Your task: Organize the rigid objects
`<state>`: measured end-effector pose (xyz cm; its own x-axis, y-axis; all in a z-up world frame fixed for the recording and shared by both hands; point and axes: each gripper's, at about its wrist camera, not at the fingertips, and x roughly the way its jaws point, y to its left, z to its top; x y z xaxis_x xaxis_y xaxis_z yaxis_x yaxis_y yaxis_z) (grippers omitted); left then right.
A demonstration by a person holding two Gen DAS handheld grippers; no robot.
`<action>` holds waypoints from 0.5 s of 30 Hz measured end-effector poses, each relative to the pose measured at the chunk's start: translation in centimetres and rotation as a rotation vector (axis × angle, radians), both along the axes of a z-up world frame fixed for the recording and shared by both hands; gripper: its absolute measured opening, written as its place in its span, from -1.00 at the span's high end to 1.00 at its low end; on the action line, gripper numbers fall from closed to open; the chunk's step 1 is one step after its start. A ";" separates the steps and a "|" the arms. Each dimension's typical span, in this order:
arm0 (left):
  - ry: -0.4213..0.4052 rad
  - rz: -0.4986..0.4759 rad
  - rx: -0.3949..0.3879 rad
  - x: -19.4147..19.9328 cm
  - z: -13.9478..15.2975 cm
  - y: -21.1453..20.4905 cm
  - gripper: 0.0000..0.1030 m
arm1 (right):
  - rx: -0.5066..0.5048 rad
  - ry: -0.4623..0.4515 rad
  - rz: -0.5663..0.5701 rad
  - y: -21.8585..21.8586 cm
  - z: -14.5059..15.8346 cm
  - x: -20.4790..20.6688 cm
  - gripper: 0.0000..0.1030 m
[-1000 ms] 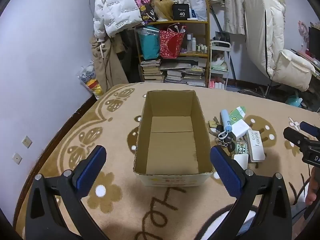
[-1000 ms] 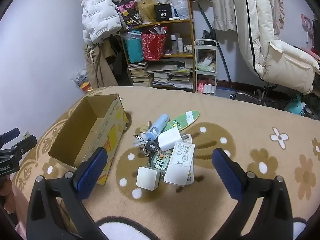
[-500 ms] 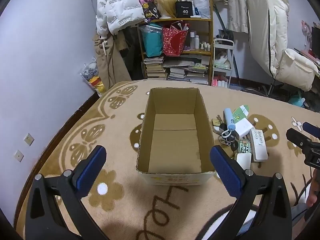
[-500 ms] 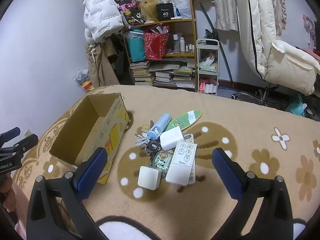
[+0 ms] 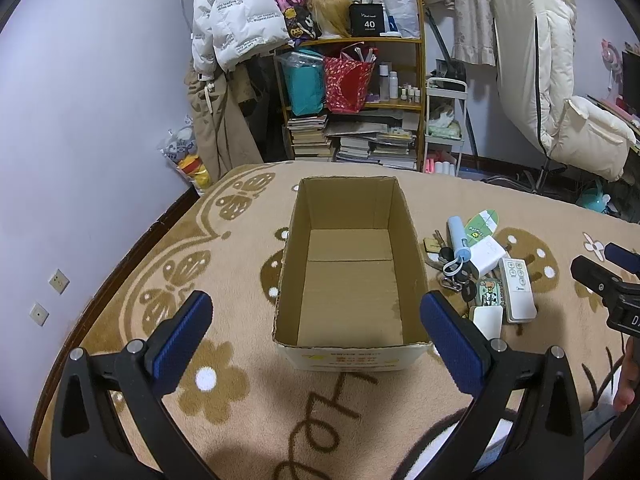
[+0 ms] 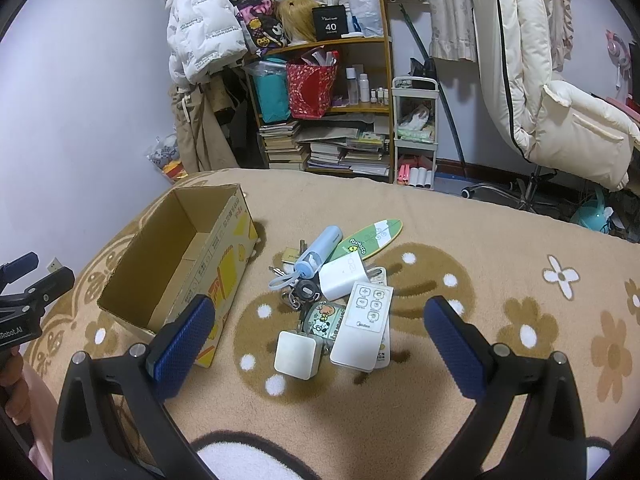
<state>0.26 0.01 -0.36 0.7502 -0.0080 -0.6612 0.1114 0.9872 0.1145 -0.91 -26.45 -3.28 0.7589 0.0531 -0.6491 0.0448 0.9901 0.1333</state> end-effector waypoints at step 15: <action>0.000 0.001 0.002 0.0 0.0 -0.1 -0.99 | -0.004 0.006 0.003 0.1 -0.1 0.1 -1.00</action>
